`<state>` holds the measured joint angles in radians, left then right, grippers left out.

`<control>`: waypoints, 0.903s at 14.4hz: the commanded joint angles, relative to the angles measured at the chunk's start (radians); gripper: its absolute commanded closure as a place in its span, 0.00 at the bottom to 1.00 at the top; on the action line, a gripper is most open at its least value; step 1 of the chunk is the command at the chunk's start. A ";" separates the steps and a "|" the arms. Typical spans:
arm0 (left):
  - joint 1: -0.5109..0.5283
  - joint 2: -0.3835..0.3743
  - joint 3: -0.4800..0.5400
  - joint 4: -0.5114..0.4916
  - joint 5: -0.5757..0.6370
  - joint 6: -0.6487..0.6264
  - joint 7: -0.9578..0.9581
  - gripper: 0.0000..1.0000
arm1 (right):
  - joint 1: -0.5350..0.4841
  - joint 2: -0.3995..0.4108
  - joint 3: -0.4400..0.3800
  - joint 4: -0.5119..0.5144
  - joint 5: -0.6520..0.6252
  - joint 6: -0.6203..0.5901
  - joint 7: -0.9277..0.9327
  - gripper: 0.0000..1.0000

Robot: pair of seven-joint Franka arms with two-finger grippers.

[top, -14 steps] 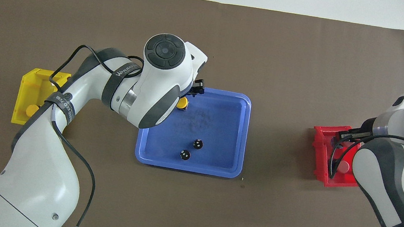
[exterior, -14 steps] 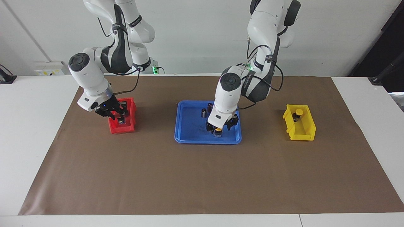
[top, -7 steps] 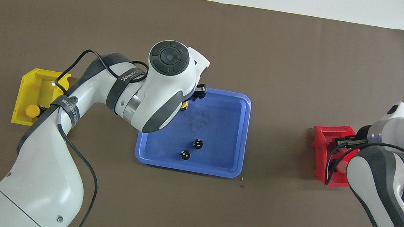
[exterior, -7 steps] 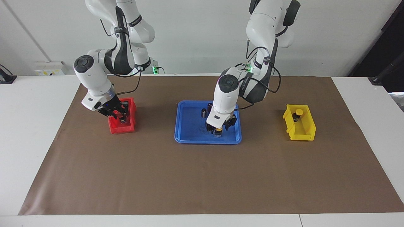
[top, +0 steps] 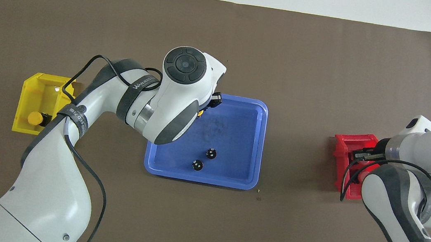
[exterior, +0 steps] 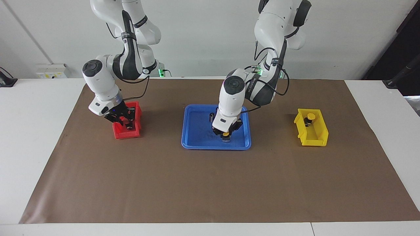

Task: Sort red and yellow buttons by color
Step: 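Place the yellow button into the yellow bin with the left gripper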

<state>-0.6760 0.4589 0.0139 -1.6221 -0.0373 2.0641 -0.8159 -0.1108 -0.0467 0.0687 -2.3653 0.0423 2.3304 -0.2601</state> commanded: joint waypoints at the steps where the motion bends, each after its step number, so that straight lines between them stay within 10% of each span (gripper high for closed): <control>1: 0.006 -0.066 0.009 -0.022 0.010 -0.030 -0.005 0.91 | -0.009 -0.018 0.006 -0.028 0.024 0.020 -0.038 0.39; 13: 0.375 -0.313 0.023 -0.033 -0.055 -0.387 0.473 0.97 | -0.006 0.008 0.011 0.219 0.019 -0.267 -0.028 0.35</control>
<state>-0.3670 0.1786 0.0401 -1.6208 -0.0676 1.7156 -0.4619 -0.1100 -0.0463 0.0703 -2.2291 0.0423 2.1477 -0.2651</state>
